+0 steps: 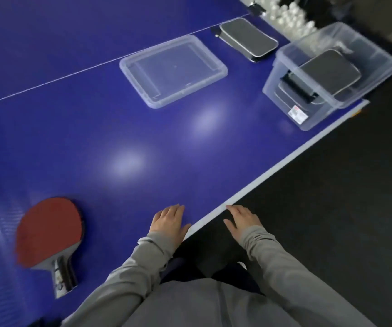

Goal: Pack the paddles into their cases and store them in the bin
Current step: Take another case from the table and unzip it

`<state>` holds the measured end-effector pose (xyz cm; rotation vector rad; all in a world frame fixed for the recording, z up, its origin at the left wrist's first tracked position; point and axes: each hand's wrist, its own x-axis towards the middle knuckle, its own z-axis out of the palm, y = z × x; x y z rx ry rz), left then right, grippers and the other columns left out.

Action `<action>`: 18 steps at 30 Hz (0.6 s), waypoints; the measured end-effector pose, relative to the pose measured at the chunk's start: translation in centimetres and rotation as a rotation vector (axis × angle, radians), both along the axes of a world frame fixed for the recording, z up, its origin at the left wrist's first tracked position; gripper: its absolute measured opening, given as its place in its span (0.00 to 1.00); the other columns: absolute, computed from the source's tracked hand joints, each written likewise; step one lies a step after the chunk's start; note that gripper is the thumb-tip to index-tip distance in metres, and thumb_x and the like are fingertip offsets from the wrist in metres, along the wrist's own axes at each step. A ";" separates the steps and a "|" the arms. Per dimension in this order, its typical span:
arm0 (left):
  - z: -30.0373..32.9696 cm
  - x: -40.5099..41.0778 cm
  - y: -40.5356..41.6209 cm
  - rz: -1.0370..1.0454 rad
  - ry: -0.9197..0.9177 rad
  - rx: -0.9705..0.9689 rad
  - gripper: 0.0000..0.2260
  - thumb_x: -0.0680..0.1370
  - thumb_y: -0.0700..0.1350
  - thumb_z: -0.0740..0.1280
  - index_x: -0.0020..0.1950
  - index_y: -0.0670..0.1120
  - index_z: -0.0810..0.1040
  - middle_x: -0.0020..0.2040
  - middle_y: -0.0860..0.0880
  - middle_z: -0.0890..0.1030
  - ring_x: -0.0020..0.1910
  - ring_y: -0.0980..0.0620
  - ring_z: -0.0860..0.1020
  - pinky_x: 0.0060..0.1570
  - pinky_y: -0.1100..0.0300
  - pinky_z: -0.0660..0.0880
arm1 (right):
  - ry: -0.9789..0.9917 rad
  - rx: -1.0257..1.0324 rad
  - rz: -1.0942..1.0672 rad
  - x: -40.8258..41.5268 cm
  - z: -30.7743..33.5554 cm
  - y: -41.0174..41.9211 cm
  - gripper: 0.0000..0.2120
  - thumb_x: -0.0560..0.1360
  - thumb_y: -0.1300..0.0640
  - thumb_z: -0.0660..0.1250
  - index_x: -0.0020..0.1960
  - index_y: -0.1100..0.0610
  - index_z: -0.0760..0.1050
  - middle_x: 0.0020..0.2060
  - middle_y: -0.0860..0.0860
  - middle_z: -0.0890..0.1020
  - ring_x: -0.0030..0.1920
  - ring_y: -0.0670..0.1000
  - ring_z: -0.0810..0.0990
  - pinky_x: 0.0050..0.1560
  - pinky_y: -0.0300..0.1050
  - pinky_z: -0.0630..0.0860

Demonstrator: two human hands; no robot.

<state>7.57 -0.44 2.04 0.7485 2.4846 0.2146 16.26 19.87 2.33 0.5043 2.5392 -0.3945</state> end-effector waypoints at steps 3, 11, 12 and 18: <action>0.7 0.9 5.9 -0.091 -0.004 -0.005 0.25 0.80 0.56 0.56 0.74 0.48 0.59 0.73 0.50 0.64 0.73 0.49 0.61 0.71 0.54 0.57 | 0.006 -0.010 -0.088 3.2 0.2 4.8 0.24 0.79 0.48 0.54 0.73 0.52 0.56 0.71 0.50 0.64 0.70 0.52 0.63 0.67 0.49 0.65; 2.6 5.3 22.6 -0.246 0.043 -0.014 0.24 0.80 0.55 0.57 0.73 0.48 0.61 0.70 0.49 0.68 0.69 0.49 0.66 0.69 0.54 0.62 | -0.005 0.003 -0.275 12.9 0.8 19.5 0.24 0.79 0.47 0.53 0.73 0.51 0.55 0.71 0.51 0.63 0.70 0.52 0.62 0.67 0.50 0.64; 2.8 5.9 24.6 -0.269 0.057 -0.006 0.24 0.80 0.55 0.57 0.73 0.48 0.60 0.70 0.49 0.68 0.69 0.49 0.66 0.69 0.54 0.62 | -0.004 0.007 -0.299 13.9 0.9 21.2 0.24 0.79 0.47 0.53 0.73 0.51 0.55 0.71 0.51 0.64 0.70 0.53 0.63 0.67 0.50 0.64; 5.3 6.8 35.2 -0.347 0.120 0.045 0.26 0.80 0.56 0.57 0.75 0.47 0.58 0.72 0.47 0.66 0.70 0.48 0.66 0.69 0.54 0.62 | 0.037 0.017 -0.397 16.0 1.6 29.8 0.24 0.79 0.47 0.53 0.73 0.51 0.56 0.70 0.50 0.65 0.70 0.52 0.63 0.67 0.50 0.64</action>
